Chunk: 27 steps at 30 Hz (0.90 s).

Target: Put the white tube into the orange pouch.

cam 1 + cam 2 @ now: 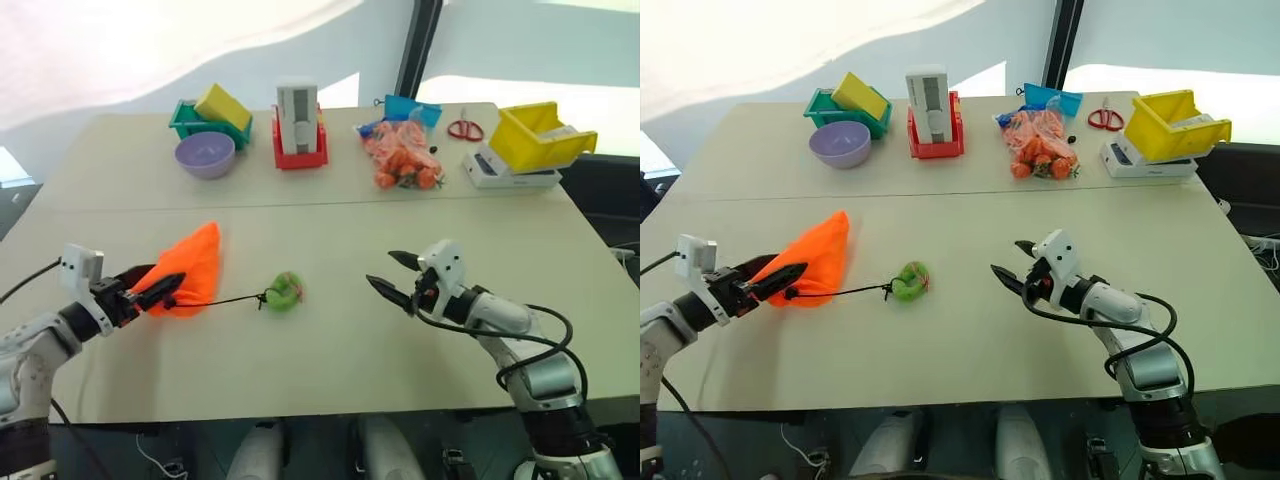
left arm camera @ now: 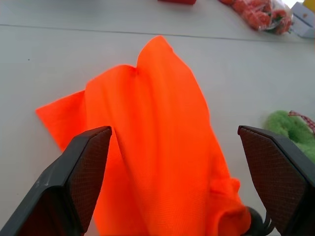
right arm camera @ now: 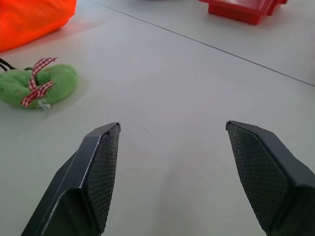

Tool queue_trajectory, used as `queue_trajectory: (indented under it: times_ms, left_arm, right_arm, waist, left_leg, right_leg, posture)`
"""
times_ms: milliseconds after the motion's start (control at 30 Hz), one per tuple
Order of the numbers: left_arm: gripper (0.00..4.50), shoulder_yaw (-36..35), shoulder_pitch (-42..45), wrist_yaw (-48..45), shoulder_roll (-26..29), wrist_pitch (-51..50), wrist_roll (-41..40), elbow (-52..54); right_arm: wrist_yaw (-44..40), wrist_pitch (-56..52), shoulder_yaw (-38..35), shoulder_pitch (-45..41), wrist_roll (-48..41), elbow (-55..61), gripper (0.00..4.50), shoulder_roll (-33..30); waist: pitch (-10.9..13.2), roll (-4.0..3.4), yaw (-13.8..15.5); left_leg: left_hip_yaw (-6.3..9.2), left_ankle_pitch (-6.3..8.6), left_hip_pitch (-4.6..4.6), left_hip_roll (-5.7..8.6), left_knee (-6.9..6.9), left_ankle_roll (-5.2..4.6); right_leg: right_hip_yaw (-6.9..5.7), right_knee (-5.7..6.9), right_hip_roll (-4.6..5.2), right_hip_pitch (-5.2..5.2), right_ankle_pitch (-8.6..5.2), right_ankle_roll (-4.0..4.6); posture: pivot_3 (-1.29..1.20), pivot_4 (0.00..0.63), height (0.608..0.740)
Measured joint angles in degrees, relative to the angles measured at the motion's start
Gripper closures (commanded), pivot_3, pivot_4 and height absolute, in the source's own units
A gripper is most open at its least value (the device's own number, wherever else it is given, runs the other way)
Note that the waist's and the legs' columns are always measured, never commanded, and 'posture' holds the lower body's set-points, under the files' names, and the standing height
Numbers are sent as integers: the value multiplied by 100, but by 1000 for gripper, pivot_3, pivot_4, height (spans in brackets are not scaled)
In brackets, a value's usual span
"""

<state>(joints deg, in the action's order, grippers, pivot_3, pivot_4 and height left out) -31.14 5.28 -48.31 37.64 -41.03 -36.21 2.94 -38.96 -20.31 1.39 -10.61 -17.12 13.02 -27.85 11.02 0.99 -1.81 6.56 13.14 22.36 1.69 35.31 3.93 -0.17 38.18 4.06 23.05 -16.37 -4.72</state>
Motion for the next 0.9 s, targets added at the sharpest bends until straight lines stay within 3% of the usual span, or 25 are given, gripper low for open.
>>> queue_trajectory:
  times_ms: [133, 300, 467, 867, 900]
  left_arm:
    - [104, -56, 191, 366, -222, -66, -332, 578]
    - [104, 748, 587, 757, -442, 764, 203, 1124]
    - [104, 1276, 552, 784, -452, 810, 320, 1182]
    - [52, 1466, 481, 792, -515, 835, 304, 1182]
    - [312, 1468, 481, 787, -534, 862, 299, 1179]
  right_arm:
    - [-23, 72, 39, -69, 8, -98, 954, 35]
    - [-37, 75, 170, -51, 9, -94, 954, 103]
    - [-29, 69, 183, -45, 9, -94, 954, 133]
    - [-26, -27, 184, -46, 8, -58, 925, 132]
    - [-26, -31, 184, -48, 9, -50, 912, 132]
  waist:
    - [0, 1, 64]
    - [0, 1, 108]
    - [0, 0, 75]
    - [0, 0, 95]
    - [0, 0, 95]
  left_leg:
    - [-12, -2, -1, -19, 8, 4]
    - [-16, -5, -2, -23, 9, 8]
    - [-25, -4, -4, -29, 8, 8]
    - [-25, -4, -4, -29, 8, 8]
    - [-25, -4, -4, -29, 8, 8]
  right_leg:
    - [1, -15, -31, -8, 16, 6]
    - [2, -14, -40, -8, 20, 11]
    - [3, -14, -47, -5, 21, 12]
    - [3, -14, -48, -6, 21, 13]
    - [2, -14, -48, -6, 21, 13]
  posture:
    - [0, 150, 740]
    - [0, 150, 740]
    - [0, 150, 740]
    - [0, 150, 740]
    - [0, 150, 740]
